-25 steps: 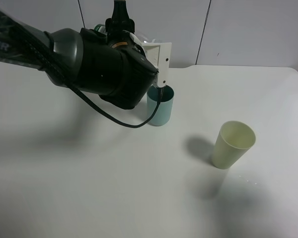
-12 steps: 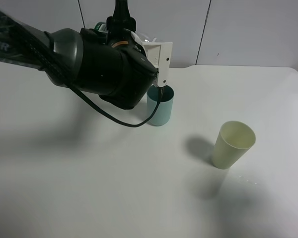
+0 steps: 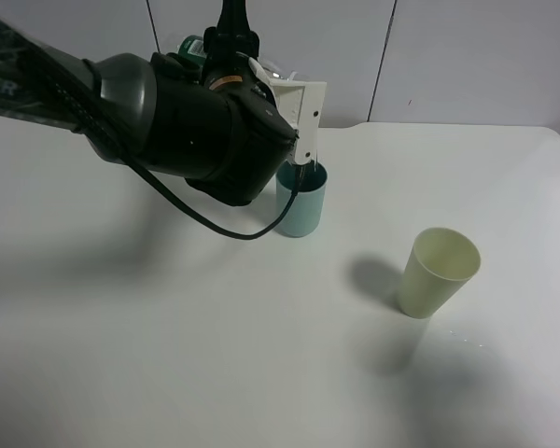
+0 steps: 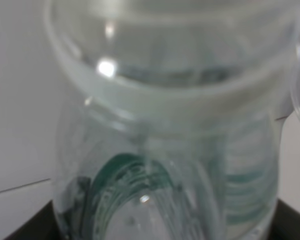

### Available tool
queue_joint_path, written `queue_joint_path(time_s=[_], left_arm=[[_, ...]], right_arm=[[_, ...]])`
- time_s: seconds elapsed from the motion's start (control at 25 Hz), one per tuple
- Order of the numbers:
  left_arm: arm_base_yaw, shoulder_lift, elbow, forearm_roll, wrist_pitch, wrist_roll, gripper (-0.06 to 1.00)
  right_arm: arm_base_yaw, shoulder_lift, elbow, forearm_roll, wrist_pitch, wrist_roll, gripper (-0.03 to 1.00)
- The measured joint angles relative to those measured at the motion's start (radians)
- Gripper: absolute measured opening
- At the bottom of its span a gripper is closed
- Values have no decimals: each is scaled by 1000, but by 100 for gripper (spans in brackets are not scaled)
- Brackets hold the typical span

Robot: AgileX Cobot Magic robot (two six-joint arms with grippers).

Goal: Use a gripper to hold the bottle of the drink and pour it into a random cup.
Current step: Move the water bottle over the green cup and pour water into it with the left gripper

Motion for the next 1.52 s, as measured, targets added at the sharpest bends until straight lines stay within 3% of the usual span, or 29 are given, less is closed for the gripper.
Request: queue_joint_path(time_s=[1.52], left_arm=[[0, 0, 0, 5, 0, 17, 54]], right_arm=[[0, 0, 0, 0, 0, 0, 63]])
